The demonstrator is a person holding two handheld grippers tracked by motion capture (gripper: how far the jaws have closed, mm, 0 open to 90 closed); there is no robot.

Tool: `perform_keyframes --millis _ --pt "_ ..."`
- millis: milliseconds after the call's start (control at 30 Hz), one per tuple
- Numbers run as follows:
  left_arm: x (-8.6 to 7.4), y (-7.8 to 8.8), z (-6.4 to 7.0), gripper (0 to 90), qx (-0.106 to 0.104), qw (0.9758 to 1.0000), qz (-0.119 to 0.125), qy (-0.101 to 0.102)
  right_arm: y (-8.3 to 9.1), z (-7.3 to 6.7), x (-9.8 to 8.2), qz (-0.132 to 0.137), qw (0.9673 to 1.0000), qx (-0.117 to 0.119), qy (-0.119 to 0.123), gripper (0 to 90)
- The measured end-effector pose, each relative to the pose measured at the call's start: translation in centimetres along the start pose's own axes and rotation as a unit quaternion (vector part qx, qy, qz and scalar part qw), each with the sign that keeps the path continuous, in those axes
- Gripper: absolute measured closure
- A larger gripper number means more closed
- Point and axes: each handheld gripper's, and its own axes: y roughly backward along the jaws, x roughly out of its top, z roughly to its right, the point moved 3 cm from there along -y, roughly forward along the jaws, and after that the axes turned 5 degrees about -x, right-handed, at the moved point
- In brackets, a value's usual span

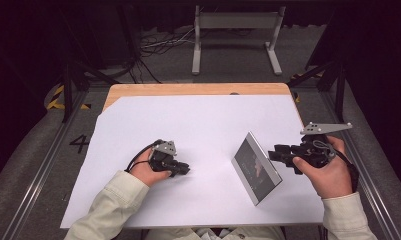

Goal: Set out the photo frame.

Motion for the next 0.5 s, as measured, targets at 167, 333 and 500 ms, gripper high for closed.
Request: perform_keyframes --millis 167,333,500 --pt "-0.1 0.0 -0.1 78.5 0.002 1.0 0.001 0.003 -0.5 -0.3 0.1 0.002 1.0 0.002 -0.005 51.8" --pt "-0.1 0.1 -0.2 78.4 0.003 1.0 0.001 0.004 -1.0 -0.5 0.0 0.004 1.0 0.003 -0.004 47.0" --pt "0.0 0.1 -0.1 78.3 0.003 1.0 0.001 0.001 -1.5 -0.7 -0.1 -0.002 1.0 0.004 -0.005 45.1"
